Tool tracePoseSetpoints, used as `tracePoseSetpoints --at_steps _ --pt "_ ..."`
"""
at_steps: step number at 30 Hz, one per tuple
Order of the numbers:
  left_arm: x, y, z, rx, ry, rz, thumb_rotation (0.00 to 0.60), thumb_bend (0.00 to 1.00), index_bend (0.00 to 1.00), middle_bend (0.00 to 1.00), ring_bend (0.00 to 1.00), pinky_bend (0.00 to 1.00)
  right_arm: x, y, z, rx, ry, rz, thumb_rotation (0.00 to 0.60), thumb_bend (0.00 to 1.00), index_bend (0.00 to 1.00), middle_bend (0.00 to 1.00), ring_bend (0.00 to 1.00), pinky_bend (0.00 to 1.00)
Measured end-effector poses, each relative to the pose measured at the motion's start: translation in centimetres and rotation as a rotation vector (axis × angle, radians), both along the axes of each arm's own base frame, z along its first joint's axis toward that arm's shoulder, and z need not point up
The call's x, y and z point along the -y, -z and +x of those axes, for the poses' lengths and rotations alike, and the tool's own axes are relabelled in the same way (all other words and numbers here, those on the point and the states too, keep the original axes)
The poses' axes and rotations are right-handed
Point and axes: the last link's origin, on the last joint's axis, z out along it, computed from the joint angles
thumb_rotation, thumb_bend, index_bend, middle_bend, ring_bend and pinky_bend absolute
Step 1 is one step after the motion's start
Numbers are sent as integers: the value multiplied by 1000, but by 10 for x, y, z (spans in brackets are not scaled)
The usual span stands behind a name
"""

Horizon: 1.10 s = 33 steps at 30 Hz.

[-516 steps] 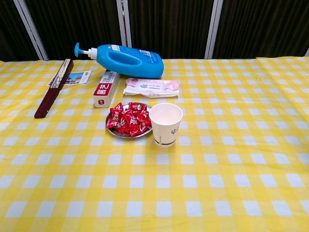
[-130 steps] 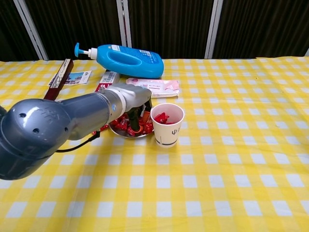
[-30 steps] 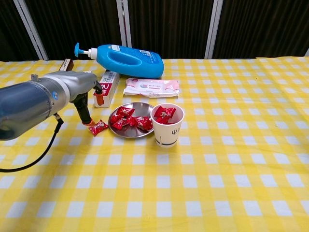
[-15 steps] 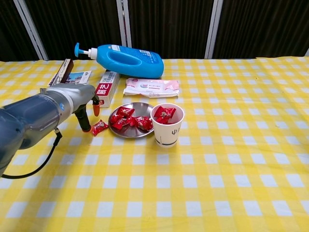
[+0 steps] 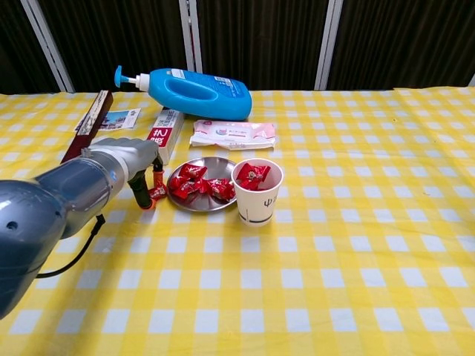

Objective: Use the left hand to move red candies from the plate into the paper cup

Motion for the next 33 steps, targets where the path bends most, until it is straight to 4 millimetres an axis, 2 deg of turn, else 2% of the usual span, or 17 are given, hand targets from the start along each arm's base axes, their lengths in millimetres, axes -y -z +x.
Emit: tracePoseSetpoints --at_steps 7,13,18,22,25,28,33 --pt "1 -8 3 24 26 16 600 430 519 1000 1000 1000 0 0 0 1 0 0 600 277 0 0 0 0" --pt "6 -30 9 53 71 22 600 431 530 1000 1000 1000 0 0 0 2 0 2 600 277 0 0 0 0" --pt "7 -51 25 100 128 37 600 428 525 1000 1000 1000 0 0 1 0 0 1 600 277 0 0 0 0" --pt "7 -61 49 166 206 45 600 398 515 994 1000 1000 0 0 1 1 1 0 600 277 0 0 0 0" --pt "8 -57 63 182 258 17 600 392 514 992 1000 1000 0 0 0 3 1 -3 600 277 0 0 0 0" --pt "11 -44 75 165 313 -17 600 392 514 991 1000 1000 0 -1 0 5 4 -3 600 277 0 0 0 0" --pt "14 -28 87 128 364 -51 600 392 514 990 1000 1000 0 -1 0 8 4 -3 600 278 0 0 0 0"
